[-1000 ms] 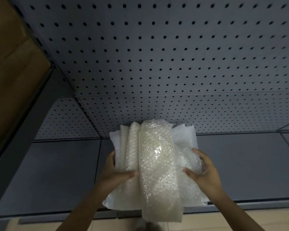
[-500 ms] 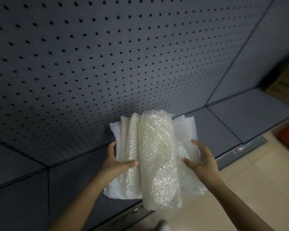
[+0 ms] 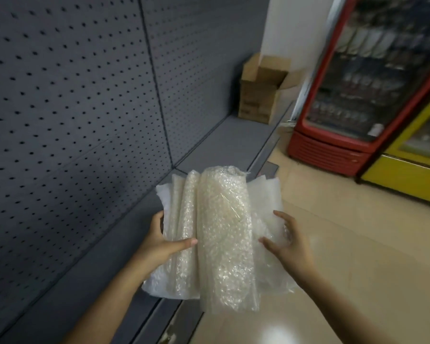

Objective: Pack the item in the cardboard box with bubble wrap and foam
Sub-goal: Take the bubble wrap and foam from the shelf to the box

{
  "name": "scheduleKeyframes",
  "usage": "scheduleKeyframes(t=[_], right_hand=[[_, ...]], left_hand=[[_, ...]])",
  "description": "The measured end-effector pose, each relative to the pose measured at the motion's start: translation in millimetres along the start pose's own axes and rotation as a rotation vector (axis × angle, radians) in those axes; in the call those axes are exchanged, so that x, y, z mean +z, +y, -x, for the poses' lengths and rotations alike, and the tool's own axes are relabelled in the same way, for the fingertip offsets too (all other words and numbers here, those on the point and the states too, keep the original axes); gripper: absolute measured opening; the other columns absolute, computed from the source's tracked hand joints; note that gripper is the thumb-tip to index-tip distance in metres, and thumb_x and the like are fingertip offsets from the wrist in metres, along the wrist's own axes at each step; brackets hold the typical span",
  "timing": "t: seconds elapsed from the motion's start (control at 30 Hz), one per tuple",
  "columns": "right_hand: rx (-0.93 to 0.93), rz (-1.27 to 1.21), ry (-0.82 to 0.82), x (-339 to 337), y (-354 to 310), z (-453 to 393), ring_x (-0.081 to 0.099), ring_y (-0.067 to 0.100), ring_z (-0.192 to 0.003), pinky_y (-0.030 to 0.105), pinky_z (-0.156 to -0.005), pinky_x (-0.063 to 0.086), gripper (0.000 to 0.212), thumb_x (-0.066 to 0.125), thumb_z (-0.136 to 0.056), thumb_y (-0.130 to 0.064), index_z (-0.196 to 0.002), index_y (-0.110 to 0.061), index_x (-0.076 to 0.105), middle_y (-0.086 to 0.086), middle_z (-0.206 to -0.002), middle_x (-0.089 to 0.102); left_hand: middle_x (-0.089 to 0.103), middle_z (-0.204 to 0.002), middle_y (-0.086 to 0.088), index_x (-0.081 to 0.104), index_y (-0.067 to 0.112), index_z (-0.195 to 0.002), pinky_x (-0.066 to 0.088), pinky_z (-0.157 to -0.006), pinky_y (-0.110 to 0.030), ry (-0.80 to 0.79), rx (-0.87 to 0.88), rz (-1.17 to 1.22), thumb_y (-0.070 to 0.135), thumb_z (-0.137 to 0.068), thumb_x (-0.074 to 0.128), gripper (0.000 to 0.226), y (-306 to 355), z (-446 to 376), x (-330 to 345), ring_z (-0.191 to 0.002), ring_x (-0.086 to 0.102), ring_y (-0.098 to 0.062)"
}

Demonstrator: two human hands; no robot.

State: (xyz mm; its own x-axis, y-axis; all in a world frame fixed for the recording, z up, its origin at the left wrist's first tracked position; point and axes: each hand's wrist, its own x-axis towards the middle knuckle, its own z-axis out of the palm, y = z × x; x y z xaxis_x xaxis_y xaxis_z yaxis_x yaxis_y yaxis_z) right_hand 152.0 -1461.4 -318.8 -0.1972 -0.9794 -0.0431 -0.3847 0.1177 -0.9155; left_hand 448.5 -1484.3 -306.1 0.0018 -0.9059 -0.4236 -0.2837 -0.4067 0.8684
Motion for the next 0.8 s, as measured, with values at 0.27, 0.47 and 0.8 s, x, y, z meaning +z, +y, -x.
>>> scheduleKeyframes(t=[0.27,0.47,0.8], right_hand=[[0.136,-0.005,0.313,-114.0,47.6,-8.4,0.049,0.001,-0.103,0.002,-0.076,0.038,0.063,0.081,-0.072,-0.014,-0.122,-0.034,0.048,-0.022,-0.114,0.052],[0.231,-0.011,0.482,-173.3,79.7,-43.9,0.050,0.001,-0.106,0.012,-0.090,0.037,0.063,0.081,-0.072,-0.015,-0.124,-0.031,0.050,-0.016,-0.121,0.052],[0.284,-0.032,0.631,-241.7,110.3,-140.2,0.046,0.009,-0.111,0.024,-0.095,0.034,0.061,0.080,-0.073,-0.010,-0.121,-0.031,0.049,-0.012,-0.120,0.051]], left_hand=[[0.051,-0.132,0.003,0.022,0.036,-0.141,0.046,-0.102,-0.046,-0.310,0.104,-0.157,0.060,-0.032,0.088,0.129,84.8,-74.1,132.6,-0.117,0.054,-0.019],[0.047,-0.136,0.003,0.015,0.035,-0.146,0.044,-0.102,-0.042,-0.513,0.160,-0.220,0.045,-0.054,0.089,0.119,133.7,-139.2,225.4,-0.120,0.052,-0.022],[0.040,-0.145,0.000,0.016,0.041,-0.142,0.044,-0.102,-0.052,-0.613,0.210,-0.399,0.073,-0.026,0.083,0.138,219.7,-236.1,329.1,-0.126,0.049,-0.026]])
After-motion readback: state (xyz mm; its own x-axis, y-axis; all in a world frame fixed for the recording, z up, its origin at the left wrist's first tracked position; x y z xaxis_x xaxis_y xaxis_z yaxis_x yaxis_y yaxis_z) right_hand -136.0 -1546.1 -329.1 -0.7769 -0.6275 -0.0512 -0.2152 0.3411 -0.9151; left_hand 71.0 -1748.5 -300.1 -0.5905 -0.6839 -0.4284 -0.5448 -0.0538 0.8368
